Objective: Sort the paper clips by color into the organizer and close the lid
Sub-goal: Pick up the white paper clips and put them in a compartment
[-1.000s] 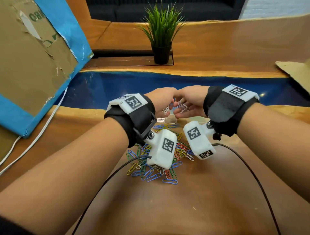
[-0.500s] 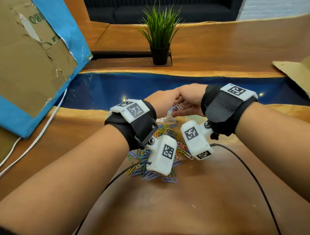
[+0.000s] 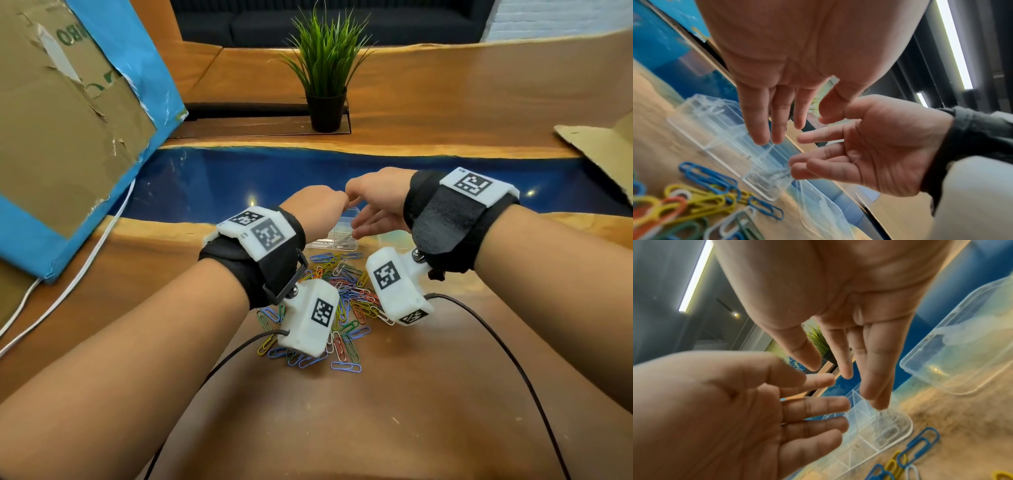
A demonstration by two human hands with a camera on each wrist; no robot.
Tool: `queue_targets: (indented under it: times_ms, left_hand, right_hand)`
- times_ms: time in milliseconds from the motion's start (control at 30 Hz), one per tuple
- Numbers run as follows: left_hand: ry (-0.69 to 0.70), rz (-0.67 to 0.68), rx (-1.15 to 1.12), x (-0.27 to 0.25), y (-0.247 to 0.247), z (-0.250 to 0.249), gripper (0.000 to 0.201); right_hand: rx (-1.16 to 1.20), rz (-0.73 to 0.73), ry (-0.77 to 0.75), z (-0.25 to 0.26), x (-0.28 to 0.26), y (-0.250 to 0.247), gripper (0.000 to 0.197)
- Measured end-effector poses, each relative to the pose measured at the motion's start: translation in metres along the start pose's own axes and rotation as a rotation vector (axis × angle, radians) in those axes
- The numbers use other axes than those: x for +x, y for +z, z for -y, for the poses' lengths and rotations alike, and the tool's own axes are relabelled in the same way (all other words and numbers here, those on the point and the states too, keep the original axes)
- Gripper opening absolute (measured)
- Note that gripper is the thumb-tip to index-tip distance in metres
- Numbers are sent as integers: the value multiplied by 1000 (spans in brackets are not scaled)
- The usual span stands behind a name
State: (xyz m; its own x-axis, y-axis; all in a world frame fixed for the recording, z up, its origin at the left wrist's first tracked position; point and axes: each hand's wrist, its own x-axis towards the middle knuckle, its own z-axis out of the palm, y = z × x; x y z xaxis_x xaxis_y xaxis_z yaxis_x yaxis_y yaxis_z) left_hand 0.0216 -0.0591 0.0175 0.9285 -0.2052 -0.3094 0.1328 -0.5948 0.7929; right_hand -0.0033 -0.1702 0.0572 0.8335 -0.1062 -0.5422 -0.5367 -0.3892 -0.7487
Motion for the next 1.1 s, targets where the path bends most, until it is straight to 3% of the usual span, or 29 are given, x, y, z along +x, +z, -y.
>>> queue_targets:
  times_ms: [167, 367, 500, 700, 867, 1100]
  left_hand:
    - [24, 40, 7, -11, -20, 10, 18]
    - [110, 62, 608, -27, -37, 37, 15]
    - [152, 57, 746, -33, -27, 41, 13]
    - [276, 46, 910, -32, -13, 38, 18]
    - [213, 31, 985, -25, -7, 38, 35]
    - [183, 101, 926, -24, -11, 40, 16]
  right_hand:
    - [-71, -49, -90, -1, 12, 7, 26]
    - [-798, -43, -342, -20, 5, 18, 20]
    - [-1077, -4, -411, -30, 6, 34, 23]
    - [-1137, -37, -427, -36, 13, 36, 16]
    - [-1139, -15, -473, -39, 13, 38, 20]
    - [-1210, -6, -393, -40, 14, 35, 20]
